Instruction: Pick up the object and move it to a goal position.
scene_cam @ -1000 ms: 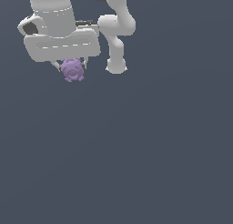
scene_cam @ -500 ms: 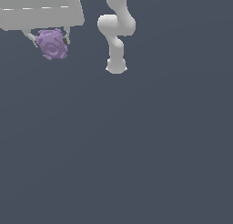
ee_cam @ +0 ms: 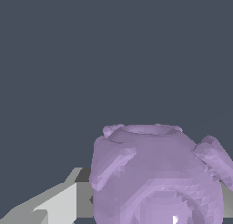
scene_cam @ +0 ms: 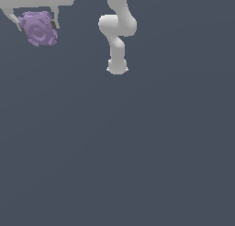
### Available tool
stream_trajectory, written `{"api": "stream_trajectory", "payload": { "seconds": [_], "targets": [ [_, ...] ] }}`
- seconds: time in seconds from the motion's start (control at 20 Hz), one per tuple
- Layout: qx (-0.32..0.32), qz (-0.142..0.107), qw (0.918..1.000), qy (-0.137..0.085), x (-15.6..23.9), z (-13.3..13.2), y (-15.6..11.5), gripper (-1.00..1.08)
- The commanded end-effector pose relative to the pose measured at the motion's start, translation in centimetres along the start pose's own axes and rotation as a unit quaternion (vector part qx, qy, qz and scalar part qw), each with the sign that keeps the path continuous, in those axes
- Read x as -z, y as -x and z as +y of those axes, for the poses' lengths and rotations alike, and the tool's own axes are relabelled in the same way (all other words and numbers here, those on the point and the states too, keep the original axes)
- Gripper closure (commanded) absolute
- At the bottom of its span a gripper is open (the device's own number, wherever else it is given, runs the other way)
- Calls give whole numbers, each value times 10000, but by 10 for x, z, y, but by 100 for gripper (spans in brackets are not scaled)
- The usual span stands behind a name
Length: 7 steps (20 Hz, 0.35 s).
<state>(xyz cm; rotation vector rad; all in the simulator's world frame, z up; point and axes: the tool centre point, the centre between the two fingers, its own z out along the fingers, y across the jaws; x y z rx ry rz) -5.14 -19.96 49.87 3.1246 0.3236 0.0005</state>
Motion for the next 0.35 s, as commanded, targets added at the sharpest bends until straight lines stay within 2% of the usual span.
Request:
{"api": "stream_trajectory", "payload": {
  "seconds": [0.0,0.3],
  "targets": [
    [2,-2,10000,-1,5,2,0,108],
    [2,-2,10000,-1,9,4,-1,108]
  ]
}}
